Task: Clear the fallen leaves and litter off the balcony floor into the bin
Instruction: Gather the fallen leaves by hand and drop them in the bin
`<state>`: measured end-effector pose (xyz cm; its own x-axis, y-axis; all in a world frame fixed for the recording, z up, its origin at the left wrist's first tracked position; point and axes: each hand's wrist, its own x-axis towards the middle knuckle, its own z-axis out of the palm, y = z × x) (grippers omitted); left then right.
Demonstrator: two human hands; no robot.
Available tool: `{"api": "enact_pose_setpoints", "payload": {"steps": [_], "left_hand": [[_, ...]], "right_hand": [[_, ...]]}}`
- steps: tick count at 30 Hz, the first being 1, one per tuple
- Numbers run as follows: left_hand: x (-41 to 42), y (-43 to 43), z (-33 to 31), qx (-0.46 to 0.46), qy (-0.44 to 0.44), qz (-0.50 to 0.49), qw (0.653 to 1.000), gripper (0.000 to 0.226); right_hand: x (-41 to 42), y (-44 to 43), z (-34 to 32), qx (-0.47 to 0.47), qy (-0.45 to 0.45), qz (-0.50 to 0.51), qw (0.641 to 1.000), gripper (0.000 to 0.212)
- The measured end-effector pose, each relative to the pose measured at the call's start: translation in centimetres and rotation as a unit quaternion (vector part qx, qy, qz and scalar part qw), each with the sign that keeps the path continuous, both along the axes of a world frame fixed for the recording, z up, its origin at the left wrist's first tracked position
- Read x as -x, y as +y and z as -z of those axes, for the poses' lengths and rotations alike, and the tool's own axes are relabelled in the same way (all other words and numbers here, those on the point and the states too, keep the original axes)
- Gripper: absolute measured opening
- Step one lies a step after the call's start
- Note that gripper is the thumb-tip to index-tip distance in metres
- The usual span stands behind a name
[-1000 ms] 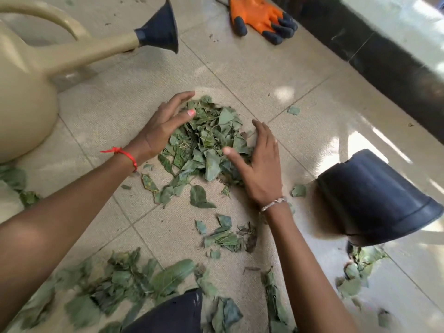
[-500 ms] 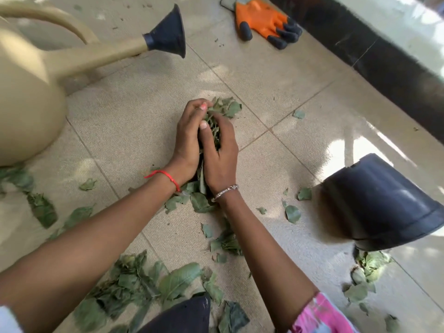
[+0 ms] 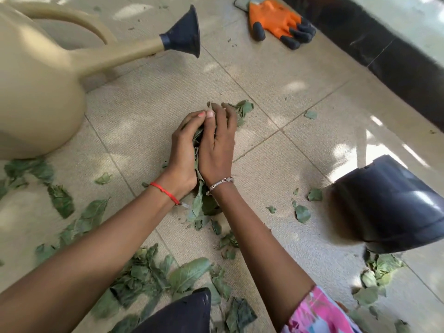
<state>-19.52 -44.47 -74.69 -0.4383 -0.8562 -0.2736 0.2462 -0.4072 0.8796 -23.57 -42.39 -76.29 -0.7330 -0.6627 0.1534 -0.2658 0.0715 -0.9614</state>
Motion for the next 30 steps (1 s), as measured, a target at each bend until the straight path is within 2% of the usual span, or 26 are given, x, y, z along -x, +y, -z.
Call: {"api": "enact_pose_setpoints", "payload": {"steps": [2,5,6,9,10,12,13,15,16,18,19,21,23,24,27,30], "left_hand": [[-0.5,0.0,0.0,0.028,-0.034,-0.019,0.999,0.028],[-1.3,-0.4,0.4,0.090,-0.125,-0.011,0.988,0.026],[-1.5,-0.4,0.2,0.088,-0.121,-0.004,0.989,0.028],[-1.7,-1.0,0.6,0.042,-0.041,-0.043,0.997,0.073],[-1.6,-0.9,0.6,0.043,-0.038,-0.060,0.997,0.064],[-1.7,-0.8,0.5,0.060,-0.062,-0.095,0.992,0.024],[-1.6,-0.8,0.3,0.073,-0.066,-0.110,0.989,0.015],[-1.6,-0.8,0.0,0.098,-0.079,-0.112,0.986,0.021],[-1.8,-1.0,0.0,0.111,-0.092,-0.113,0.983,0.023],[-2.3,-1.2,0.2,0.139,-0.122,-0.117,0.976,0.025],[-2.6,-1.2,0.3,0.149,-0.127,-0.119,0.973,0.027],[-3.2,-1.1,0.3,0.160,-0.123,-0.112,0.973,0.028],[-3.7,-0.9,0.1,0.176,-0.115,-0.110,0.971,0.029],[-4.0,-0.8,0.1,0.182,-0.114,-0.110,0.970,0.030],[-4.7,-0.7,-0.1,0.195,-0.115,-0.120,0.967,0.030],[-5.4,-0.5,-0.2,0.199,-0.112,-0.124,0.966,0.029]], "right_hand": [[-0.3,-0.1,-0.7,-0.028,-0.023,-0.070,0.997,0.054],[-1.6,0.0,-2.5,-0.036,-0.071,-0.172,0.982,0.077],[-2.0,0.1,-3.1,-0.041,-0.095,-0.187,0.977,0.083],[-2.5,0.7,-3.7,-0.046,-0.157,-0.203,0.966,0.084],[-2.4,0.9,-3.7,-0.034,-0.182,-0.208,0.960,0.083],[-1.6,1.2,-3.5,0.009,-0.252,-0.224,0.941,0.075],[-1.1,1.2,-3.4,0.037,-0.278,-0.225,0.933,0.072],[0.1,1.3,-3.1,0.100,-0.298,-0.176,0.933,0.069],[0.9,1.2,-2.9,0.127,-0.282,-0.128,0.942,0.068],[2.6,1.0,-2.6,0.127,-0.179,-0.038,0.975,0.062],[3.7,0.7,-2.3,0.093,-0.110,-0.012,0.990,0.059],[6.1,-0.2,-1.4,-0.042,0.024,-0.002,0.999,0.058],[7.8,-1.0,-0.2,-0.165,0.127,-0.045,0.977,0.061],[8.0,-1.2,0.1,-0.198,0.165,-0.089,0.962,0.062],[6.6,-0.7,0.4,-0.208,0.214,-0.246,0.922,0.054],[4.4,1.3,0.2,-0.183,0.187,-0.346,0.901,0.043]]}}
